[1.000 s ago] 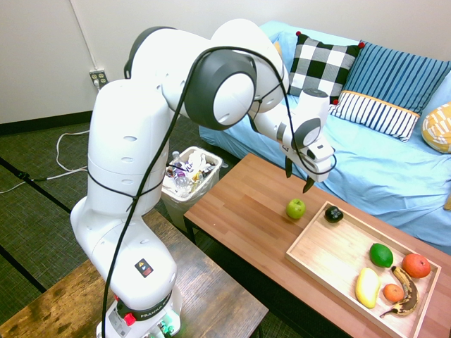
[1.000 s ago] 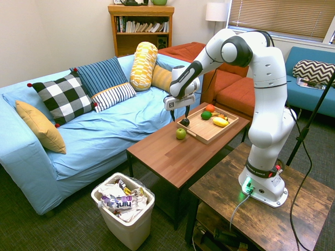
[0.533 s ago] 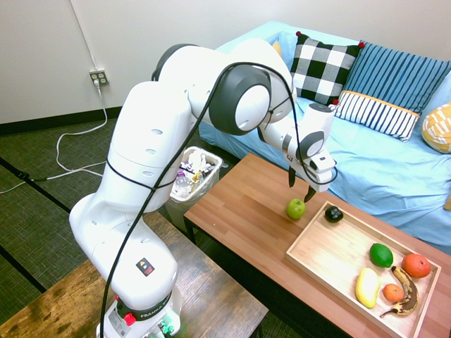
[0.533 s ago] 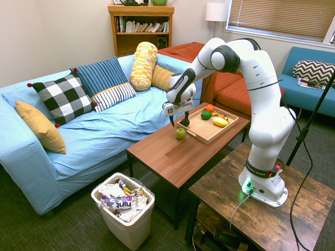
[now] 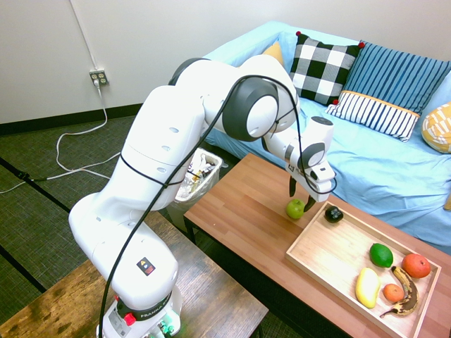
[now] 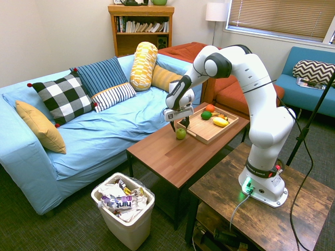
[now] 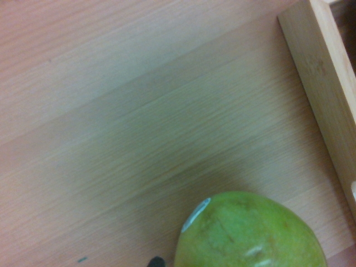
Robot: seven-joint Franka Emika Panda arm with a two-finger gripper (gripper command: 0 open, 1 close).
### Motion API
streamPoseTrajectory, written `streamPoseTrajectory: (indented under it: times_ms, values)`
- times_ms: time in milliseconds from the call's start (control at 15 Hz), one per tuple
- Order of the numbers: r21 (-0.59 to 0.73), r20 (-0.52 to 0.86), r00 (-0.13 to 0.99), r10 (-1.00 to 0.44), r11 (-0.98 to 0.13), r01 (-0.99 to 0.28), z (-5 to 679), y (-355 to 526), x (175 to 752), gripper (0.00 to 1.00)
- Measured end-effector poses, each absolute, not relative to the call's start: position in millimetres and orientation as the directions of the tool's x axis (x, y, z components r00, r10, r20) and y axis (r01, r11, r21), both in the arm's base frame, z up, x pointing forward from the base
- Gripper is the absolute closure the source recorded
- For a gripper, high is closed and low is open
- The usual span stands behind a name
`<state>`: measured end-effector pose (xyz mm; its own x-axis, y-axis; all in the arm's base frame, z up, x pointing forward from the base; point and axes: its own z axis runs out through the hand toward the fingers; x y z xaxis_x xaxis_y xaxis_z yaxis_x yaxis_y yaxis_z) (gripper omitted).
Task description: Put the apple in the tray
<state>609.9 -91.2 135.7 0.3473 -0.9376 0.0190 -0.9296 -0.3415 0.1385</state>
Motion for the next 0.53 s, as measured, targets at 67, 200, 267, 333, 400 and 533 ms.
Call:
streamPoseTrajectory:
  times_ms: [67,200,267,333,400,533]
  values:
    - [0.144,0.016,0.347,-0.938,-0.341,-0.929,132.0,-91.3,610.3,0.0]
    - [0.155,0.012,0.346,-0.938,-0.34,-0.927,124.3,-92.3,610.5,0.0]
    - [0.159,0.009,0.347,-0.938,-0.341,-0.926,121.0,-92.5,610.2,0.0]
    - [0.164,0.006,0.348,-0.937,-0.343,-0.925,118.7,-92.5,610.4,0.0]
    - [0.166,0.004,0.35,-0.937,-0.344,-0.924,117.4,-92.7,610.7,0.0]
    - [0.166,-0.003,0.36,-0.933,-0.356,-0.92,115.5,-92.6,610.9,1.0]
